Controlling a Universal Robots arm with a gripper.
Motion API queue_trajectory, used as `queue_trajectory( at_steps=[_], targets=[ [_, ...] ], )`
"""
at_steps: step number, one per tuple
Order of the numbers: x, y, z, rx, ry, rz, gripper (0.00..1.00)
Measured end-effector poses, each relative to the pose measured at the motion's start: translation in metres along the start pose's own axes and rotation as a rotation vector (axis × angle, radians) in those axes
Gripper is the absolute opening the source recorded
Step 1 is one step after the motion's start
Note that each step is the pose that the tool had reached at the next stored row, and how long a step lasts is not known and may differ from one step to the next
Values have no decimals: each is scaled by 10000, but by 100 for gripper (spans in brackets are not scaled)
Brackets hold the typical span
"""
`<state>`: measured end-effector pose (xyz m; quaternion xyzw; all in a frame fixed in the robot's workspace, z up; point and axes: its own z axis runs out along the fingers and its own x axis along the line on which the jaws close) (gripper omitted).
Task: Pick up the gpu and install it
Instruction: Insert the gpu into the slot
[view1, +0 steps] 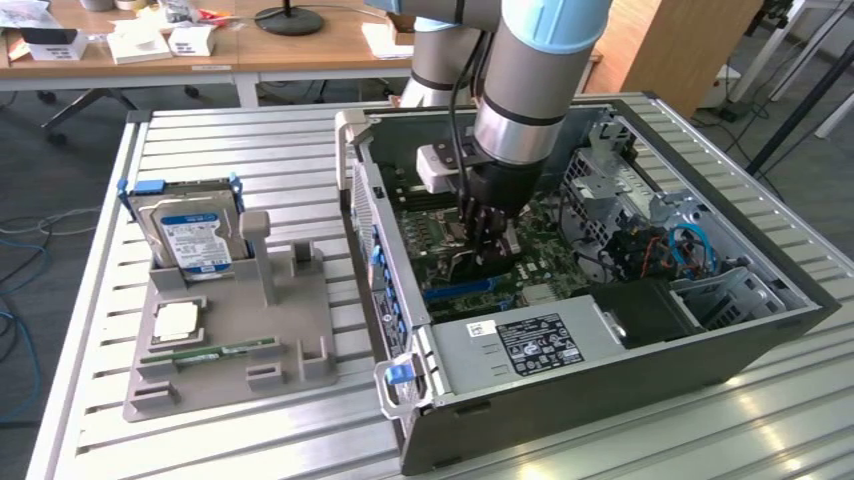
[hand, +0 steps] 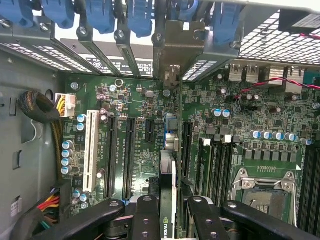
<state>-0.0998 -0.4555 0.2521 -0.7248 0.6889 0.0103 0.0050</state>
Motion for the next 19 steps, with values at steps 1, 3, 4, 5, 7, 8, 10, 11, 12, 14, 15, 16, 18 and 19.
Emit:
queue_trajectory(
  at_steps=[1, 3, 4, 5, 7, 8, 10, 11, 12, 14, 15, 16, 18, 19],
  targets=[
    [0, 0, 2, 0, 0, 0, 26],
    [0, 1, 6, 1, -1, 1, 26],
    [0, 1, 8, 0, -1, 0, 26],
    [0, 1, 9, 0, 0, -1, 26],
    [0, 2, 12, 0, -1, 0, 26],
    [0, 2, 12, 0, -1, 0, 26],
    [0, 2, 12, 1, -1, 8, 26],
    [0, 2, 11, 0, 0, 16, 26],
    [0, 2, 11, 1, 0, 24, 26],
    [0, 2, 12, 1, -1, 36, 26],
    [0, 2, 12, 2, -1, 46, 26],
    [0, 2, 12, 2, -1, 67, 26],
    [0, 2, 12, 3, -1, 97, 26],
    [0, 3, 12, 3, -2, 105, 26]
  ],
)
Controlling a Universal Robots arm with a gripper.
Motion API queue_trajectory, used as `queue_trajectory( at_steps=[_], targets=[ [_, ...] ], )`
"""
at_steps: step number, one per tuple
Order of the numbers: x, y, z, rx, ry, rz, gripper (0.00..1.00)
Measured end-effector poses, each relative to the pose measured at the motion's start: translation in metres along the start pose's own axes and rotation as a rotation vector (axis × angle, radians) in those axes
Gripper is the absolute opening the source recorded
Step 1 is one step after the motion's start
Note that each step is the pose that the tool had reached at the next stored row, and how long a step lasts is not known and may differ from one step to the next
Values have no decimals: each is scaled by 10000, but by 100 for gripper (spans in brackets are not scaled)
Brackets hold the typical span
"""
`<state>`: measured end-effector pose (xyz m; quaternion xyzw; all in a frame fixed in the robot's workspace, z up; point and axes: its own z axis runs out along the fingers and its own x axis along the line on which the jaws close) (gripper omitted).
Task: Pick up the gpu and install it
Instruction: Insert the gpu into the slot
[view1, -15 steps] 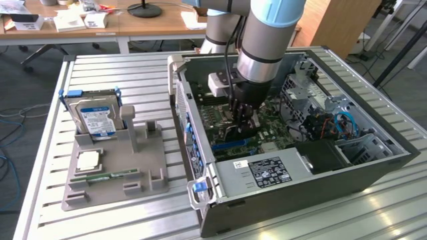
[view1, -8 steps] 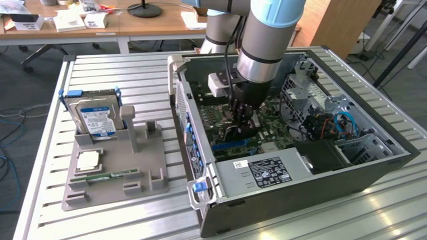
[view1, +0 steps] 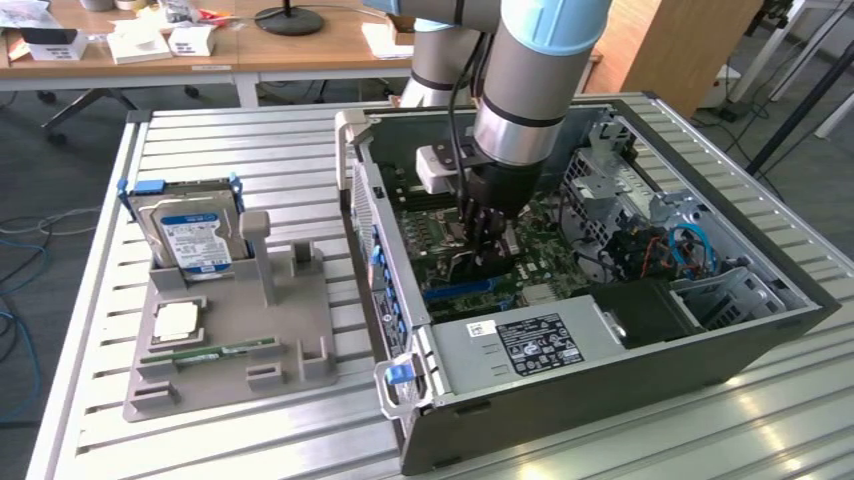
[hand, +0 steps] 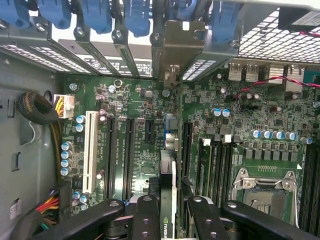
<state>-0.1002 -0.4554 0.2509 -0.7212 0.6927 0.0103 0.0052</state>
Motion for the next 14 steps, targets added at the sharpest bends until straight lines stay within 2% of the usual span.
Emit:
queue_trajectory(
  at_steps=[14],
  targets=[
    [0, 17, 0, 0, 1, 22, 26]
  ],
)
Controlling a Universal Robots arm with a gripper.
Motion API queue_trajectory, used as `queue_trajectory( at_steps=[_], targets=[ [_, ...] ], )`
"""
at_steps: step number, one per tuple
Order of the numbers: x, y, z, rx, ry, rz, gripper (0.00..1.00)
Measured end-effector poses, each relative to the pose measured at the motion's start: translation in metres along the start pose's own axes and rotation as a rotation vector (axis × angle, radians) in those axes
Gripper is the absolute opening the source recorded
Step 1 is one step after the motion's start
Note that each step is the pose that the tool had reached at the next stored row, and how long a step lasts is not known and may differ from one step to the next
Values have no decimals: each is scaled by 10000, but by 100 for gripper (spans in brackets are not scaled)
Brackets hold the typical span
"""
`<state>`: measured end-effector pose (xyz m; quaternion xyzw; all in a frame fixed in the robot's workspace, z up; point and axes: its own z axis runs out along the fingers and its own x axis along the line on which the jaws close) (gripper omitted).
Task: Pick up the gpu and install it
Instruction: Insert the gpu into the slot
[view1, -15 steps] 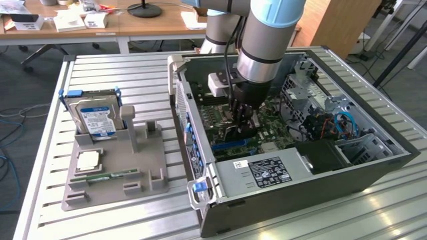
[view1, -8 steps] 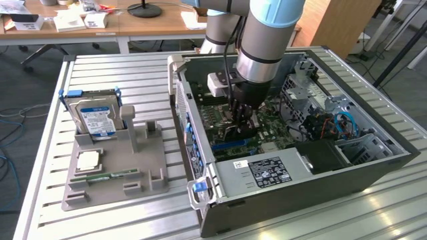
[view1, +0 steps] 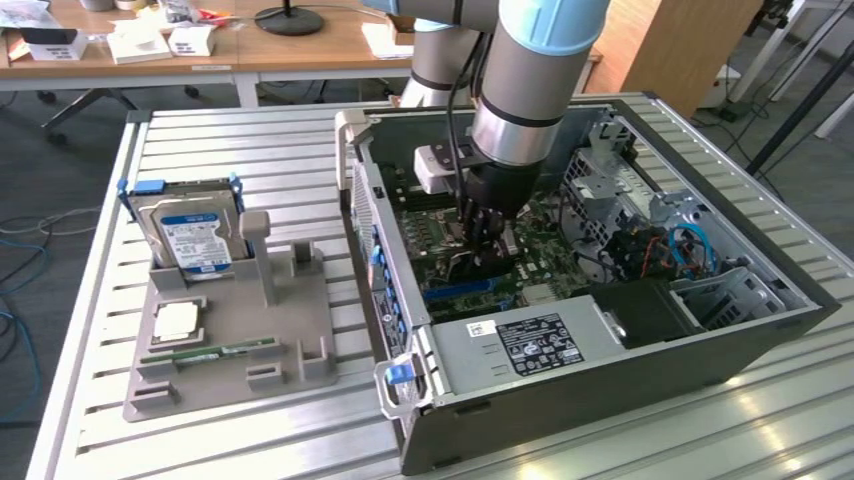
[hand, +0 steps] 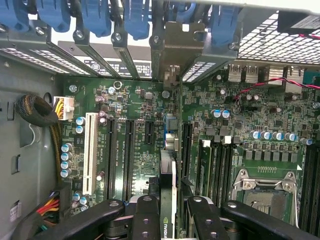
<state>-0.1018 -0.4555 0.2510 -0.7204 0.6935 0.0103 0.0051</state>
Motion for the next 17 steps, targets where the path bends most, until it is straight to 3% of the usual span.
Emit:
queue_trajectory(
  at_steps=[17],
  targets=[
    [4, 1, 0, 3, -1, 94, 26]
  ],
)
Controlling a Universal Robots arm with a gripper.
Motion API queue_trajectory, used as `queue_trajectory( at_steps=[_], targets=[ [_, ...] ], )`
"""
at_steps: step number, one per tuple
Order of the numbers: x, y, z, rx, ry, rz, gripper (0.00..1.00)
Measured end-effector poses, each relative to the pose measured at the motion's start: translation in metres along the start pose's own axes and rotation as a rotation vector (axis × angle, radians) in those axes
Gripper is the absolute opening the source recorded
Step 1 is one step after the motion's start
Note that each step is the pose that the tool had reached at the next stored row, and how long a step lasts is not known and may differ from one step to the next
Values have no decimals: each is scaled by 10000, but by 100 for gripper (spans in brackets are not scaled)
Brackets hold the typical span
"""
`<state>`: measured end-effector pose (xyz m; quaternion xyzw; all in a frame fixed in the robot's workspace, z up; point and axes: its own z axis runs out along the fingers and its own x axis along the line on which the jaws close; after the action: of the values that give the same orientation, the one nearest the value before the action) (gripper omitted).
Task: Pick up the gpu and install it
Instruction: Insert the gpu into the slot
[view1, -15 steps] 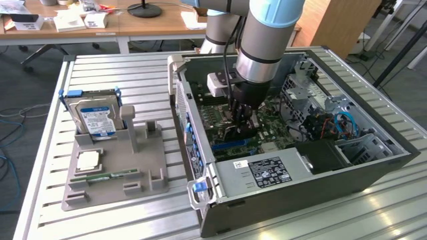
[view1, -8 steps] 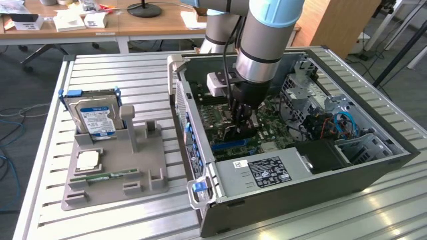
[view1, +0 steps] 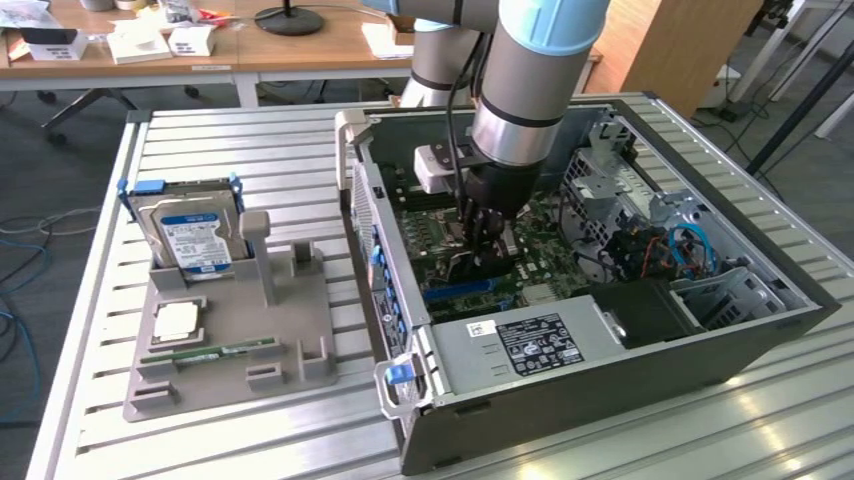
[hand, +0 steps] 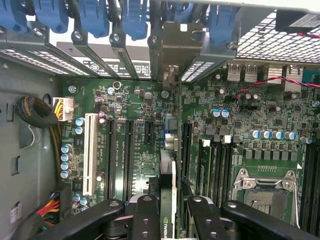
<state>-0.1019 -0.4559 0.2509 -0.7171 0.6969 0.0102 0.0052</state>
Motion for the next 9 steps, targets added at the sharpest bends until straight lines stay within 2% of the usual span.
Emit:
queue_trajectory(
  at_steps=[9],
  targets=[
    [9, -1, -1, -3, 0, 40, 26]
  ],
)
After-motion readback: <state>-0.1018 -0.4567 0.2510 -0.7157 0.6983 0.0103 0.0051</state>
